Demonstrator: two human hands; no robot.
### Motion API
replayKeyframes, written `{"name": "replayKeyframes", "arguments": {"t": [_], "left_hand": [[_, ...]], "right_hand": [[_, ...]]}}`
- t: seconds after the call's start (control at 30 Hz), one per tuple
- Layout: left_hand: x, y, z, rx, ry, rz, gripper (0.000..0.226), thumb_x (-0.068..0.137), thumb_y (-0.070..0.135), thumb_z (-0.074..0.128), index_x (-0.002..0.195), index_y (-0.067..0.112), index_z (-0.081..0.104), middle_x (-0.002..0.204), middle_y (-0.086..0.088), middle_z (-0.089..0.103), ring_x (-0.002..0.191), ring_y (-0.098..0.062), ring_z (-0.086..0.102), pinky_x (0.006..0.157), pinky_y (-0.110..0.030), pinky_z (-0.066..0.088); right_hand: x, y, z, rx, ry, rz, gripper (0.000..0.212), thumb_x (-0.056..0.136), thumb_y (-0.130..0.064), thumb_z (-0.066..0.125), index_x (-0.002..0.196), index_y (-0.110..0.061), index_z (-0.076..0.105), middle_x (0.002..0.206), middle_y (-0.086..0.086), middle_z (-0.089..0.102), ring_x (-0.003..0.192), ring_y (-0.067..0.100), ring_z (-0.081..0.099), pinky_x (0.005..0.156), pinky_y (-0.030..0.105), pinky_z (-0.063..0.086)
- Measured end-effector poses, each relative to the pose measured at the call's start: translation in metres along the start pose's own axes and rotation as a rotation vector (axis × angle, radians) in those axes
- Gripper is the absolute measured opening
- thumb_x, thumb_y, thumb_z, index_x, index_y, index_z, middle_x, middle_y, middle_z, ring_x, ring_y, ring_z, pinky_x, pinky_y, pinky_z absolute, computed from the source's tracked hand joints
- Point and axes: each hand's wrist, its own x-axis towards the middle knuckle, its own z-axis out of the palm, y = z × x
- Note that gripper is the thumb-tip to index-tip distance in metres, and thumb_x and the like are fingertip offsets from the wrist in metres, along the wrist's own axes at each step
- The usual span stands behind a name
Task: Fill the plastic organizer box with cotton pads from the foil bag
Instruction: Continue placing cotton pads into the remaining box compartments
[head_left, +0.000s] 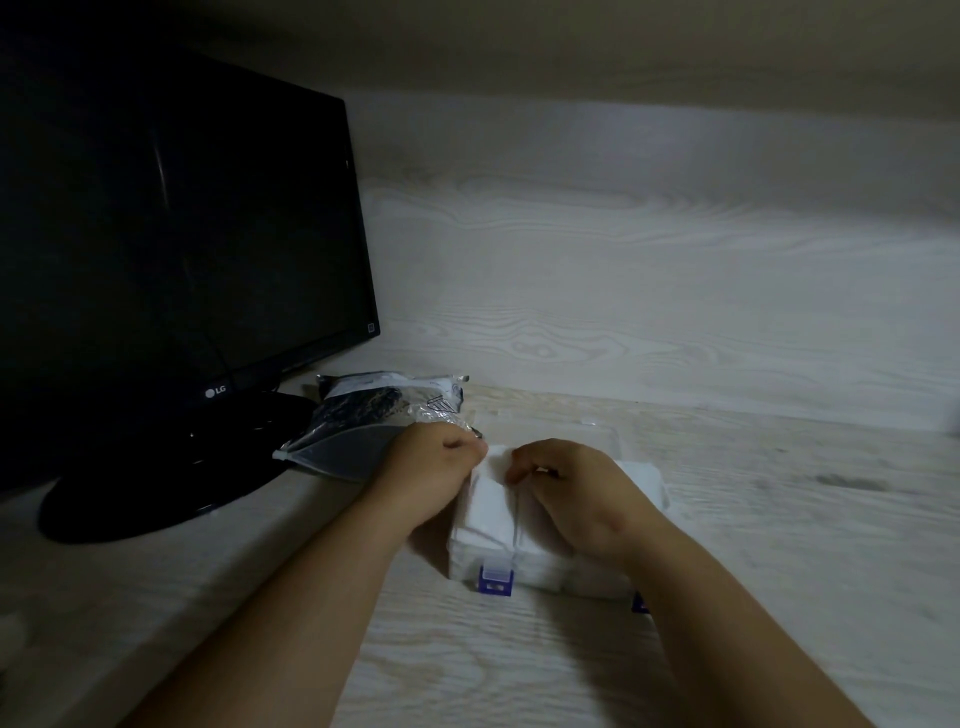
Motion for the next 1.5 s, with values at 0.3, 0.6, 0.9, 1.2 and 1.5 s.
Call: {"name": "replayKeyframes", "arguments": {"t": [0.3, 0.6, 0.9, 1.2, 1.5], "left_hand": [[-0.002, -0.003, 0.0, -0.003, -0.073, -0.04, 0.025, 0.078, 0.023, 0.076, 0.103, 0.021, 0.074, 0.099, 0.004, 0.072, 0.094, -0.01, 0.066, 0.095, -0.032, 0.051], [-0.005, -0.004, -0.001, 0.05, -0.103, -0.085, 0.037, 0.08, 0.02, 0.075, 0.116, 0.02, 0.07, 0.113, 0.001, 0.07, 0.096, -0.008, 0.064, 0.093, -0.023, 0.047], [-0.006, -0.002, -0.002, 0.059, -0.113, -0.104, 0.034, 0.074, 0.028, 0.073, 0.109, 0.026, 0.073, 0.108, 0.007, 0.071, 0.097, -0.007, 0.065, 0.099, -0.033, 0.049], [-0.006, -0.002, -0.003, 0.052, -0.087, -0.07, 0.033, 0.072, 0.033, 0.071, 0.105, 0.03, 0.073, 0.101, 0.01, 0.071, 0.094, -0.007, 0.065, 0.095, -0.033, 0.051], [-0.006, 0.004, -0.015, 0.052, 0.118, -0.053, 0.029, 0.084, 0.001, 0.056, 0.08, 0.023, 0.073, 0.083, 0.003, 0.072, 0.078, -0.016, 0.064, 0.073, -0.023, 0.047]], "right_hand": [[0.001, 0.003, 0.001, -0.041, -0.032, -0.015, 0.034, 0.092, -0.007, 0.046, 0.105, -0.023, 0.074, 0.118, -0.008, 0.068, 0.111, 0.012, 0.058, 0.094, 0.019, 0.04], [0.004, 0.003, 0.003, -0.083, -0.072, 0.002, 0.038, 0.089, -0.006, 0.046, 0.108, -0.024, 0.074, 0.121, -0.006, 0.068, 0.115, 0.013, 0.058, 0.101, 0.022, 0.04], [0.006, 0.006, 0.007, -0.158, -0.045, -0.03, 0.037, 0.089, -0.01, 0.046, 0.108, -0.028, 0.073, 0.121, -0.008, 0.067, 0.114, 0.02, 0.055, 0.103, 0.031, 0.041], [0.003, 0.007, 0.005, -0.167, 0.017, -0.093, 0.035, 0.087, -0.009, 0.046, 0.104, -0.025, 0.073, 0.117, -0.006, 0.069, 0.108, 0.024, 0.058, 0.098, 0.032, 0.043], [-0.004, 0.0, -0.009, -0.06, 0.095, -0.058, 0.038, 0.091, -0.002, 0.044, 0.112, -0.019, 0.071, 0.12, -0.004, 0.065, 0.111, 0.012, 0.057, 0.084, 0.012, 0.035]]}}
